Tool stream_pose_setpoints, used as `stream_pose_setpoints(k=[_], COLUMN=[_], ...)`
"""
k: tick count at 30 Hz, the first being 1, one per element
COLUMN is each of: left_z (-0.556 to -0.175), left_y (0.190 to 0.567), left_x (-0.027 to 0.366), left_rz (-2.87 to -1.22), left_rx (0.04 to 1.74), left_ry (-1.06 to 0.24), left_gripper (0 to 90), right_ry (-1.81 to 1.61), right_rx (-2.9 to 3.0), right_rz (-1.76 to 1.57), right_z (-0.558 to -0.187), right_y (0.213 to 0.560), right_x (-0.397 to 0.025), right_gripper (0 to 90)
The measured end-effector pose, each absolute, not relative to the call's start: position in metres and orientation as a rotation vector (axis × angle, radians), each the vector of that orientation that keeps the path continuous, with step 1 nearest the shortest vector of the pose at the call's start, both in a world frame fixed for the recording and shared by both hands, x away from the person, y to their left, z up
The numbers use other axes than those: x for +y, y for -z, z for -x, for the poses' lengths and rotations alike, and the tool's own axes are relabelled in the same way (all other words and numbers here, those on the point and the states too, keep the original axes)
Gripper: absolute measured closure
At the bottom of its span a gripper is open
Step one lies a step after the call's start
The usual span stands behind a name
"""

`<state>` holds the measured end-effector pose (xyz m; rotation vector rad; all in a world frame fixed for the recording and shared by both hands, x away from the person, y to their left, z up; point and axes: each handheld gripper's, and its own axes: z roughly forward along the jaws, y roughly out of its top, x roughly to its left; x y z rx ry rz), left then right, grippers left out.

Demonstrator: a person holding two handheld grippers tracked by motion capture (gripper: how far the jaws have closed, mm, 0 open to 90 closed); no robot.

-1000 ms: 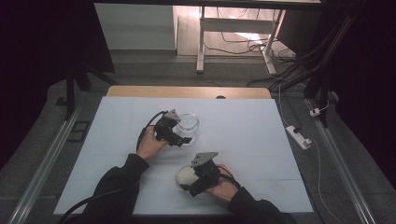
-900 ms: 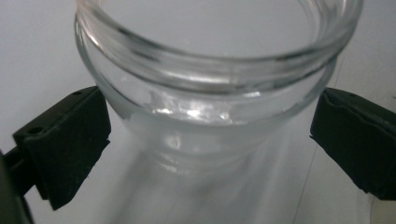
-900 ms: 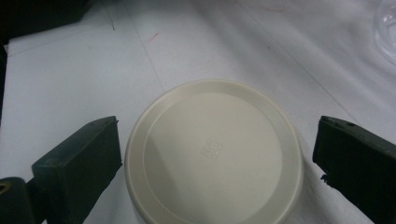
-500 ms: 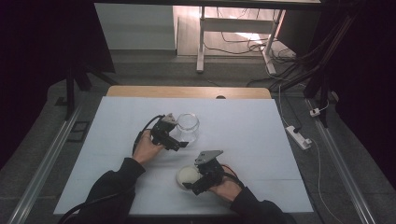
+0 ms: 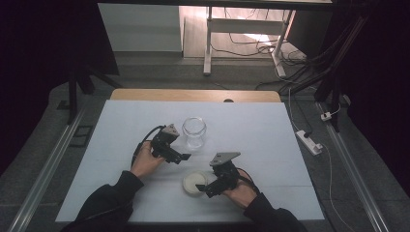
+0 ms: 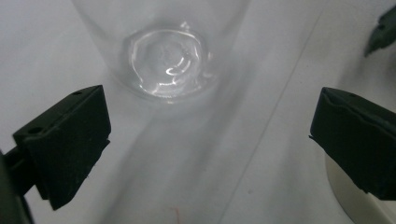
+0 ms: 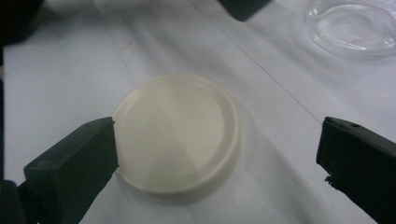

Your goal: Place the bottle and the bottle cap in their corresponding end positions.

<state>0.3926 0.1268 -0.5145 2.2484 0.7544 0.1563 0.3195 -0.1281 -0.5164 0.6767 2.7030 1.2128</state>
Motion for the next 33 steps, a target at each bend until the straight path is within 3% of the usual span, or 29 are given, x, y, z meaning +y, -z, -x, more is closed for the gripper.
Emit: stream_pose_setpoints(k=[17, 33], left_z=[-0.353, -0.313], left_y=[0.511, 0.507], left_x=[0.149, 0.17], left_rz=[-2.207, -2.234], left_rx=[0.793, 0.83], left_ry=[-0.109, -0.181], left_gripper=[0.0, 0.0], right_ry=[-1.153, -1.102], right_rx=[2.647, 2.624], right_rz=[-0.721, -0.783], right_z=[-0.323, -0.318], right_y=[0.511, 0.508], right_x=[-0.149, -0.167], right_gripper=[0.0, 0.0])
